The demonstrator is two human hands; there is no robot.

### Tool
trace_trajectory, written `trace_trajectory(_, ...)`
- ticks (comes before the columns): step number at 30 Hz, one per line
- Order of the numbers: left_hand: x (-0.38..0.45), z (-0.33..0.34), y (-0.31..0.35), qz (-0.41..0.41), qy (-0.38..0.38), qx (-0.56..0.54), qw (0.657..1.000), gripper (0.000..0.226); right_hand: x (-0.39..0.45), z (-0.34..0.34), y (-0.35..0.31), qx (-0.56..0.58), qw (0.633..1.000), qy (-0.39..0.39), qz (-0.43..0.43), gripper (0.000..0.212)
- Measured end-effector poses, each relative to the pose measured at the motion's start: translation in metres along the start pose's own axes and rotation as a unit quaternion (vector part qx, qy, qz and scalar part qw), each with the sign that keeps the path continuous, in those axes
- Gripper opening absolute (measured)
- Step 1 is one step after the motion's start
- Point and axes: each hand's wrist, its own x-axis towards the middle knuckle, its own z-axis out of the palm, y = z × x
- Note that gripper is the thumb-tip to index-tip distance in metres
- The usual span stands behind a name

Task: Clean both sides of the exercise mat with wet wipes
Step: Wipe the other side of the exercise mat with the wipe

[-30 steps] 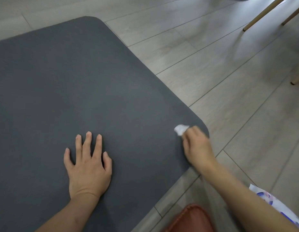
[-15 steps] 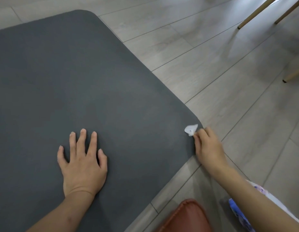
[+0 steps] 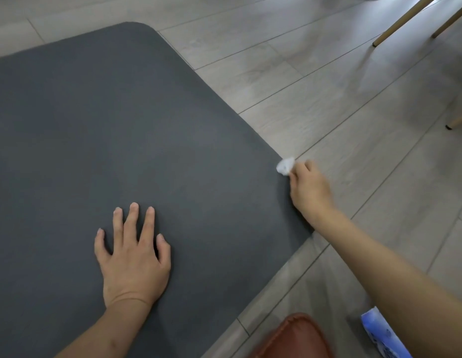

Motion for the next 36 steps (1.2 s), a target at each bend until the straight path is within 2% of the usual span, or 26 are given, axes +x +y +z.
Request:
trace_trajectory(2, 0.000, -0.001, 0.000, -0.002, 0.001, 0.001, 1.000, 0.064, -0.042, -0.010, 0.021, -0.003, 1.000, 0.009, 0.012, 0.012)
trace_trajectory(5, 0.000, 0.000, -0.001, -0.001, 0.000, 0.003, 1.000, 0.064, -0.048, -0.009, 0.031, 0.000, 0.999, 0.014, 0.030, 0.016)
trace_trajectory(9, 0.001, 0.001, -0.001, -0.002, -0.003, 0.000, 1.000, 0.064, -0.017, 0.001, -0.025, 0.022, 0.997, 0.041, 0.053, 0.009)
trace_trajectory(10, 0.001, 0.001, -0.001, -0.001, -0.003, -0.001, 1.000, 0.064, -0.026, 0.004, -0.051, 0.033, 0.999, 0.035, 0.020, 0.005)
trace_trajectory(12, 0.001, 0.000, -0.002, 0.002, -0.004, 0.001, 1.000, 0.064, -0.073, 0.009, -0.107, 0.080, 0.989, -0.015, -0.126, 0.008)
trace_trajectory(14, 0.002, 0.000, -0.002, 0.002, -0.005, -0.001, 1.000, 0.064, -0.126, 0.003, -0.145, 0.108, 0.948, -0.105, -0.281, 0.013)
trace_trajectory(16, 0.002, 0.000, -0.001, 0.001, -0.002, -0.003, 1.000, 0.063, -0.119, 0.000, -0.140, 0.082, 0.931, -0.107, -0.339, 0.014)
trace_trajectory(17, 0.001, 0.000, -0.001, 0.002, -0.004, -0.004, 1.000, 0.063, -0.097, 0.002, -0.127, 0.066, 0.944, -0.080, -0.314, 0.015)
trace_trajectory(18, 0.001, -0.001, -0.001, 0.002, -0.005, -0.004, 1.000, 0.063, -0.068, 0.004, -0.110, 0.054, 0.965, -0.055, -0.250, 0.015)
trace_trajectory(20, 0.002, -0.001, -0.001, 0.002, -0.006, -0.003, 1.000, 0.063, -0.011, 0.003, -0.080, 0.017, 0.996, 0.016, -0.080, 0.011)
trace_trajectory(21, 0.002, 0.000, -0.001, 0.001, -0.008, -0.002, 1.000, 0.063, 0.000, 0.003, -0.076, 0.027, 0.999, 0.031, -0.012, 0.011)
trace_trajectory(22, 0.001, -0.001, -0.001, 0.001, -0.009, -0.004, 1.000, 0.063, -0.005, 0.006, -0.082, 0.044, 0.998, 0.040, 0.009, 0.011)
trace_trajectory(23, 0.001, -0.001, -0.001, 0.001, -0.008, -0.007, 1.000, 0.062, -0.024, 0.008, -0.099, 0.065, 0.997, 0.033, -0.021, 0.011)
trace_trajectory(24, 0.002, -0.001, -0.001, 0.002, -0.007, -0.009, 1.000, 0.062, -0.054, 0.009, -0.119, 0.095, 0.991, 0.008, -0.098, 0.013)
trace_trajectory(26, 0.003, -0.001, -0.002, 0.004, -0.008, -0.005, 1.000, 0.062, -0.115, 0.004, -0.143, 0.130, 0.947, -0.070, -0.284, 0.018)
trace_trajectory(28, 0.003, -0.001, -0.002, 0.002, -0.009, -0.002, 1.000, 0.062, -0.119, 0.000, -0.137, 0.101, 0.918, -0.100, -0.370, 0.016)
trace_trajectory(33, 0.004, -0.002, -0.003, 0.002, -0.009, -0.011, 1.000, 0.063, 0.007, 0.022, -0.147, 0.111, 0.956, 0.001, -0.273, 0.018)
trace_trajectory(36, 0.004, -0.002, -0.004, -0.004, -0.011, -0.016, 1.000, 0.063, 0.003, 0.022, -0.163, 0.127, 0.946, -0.026, -0.297, 0.018)
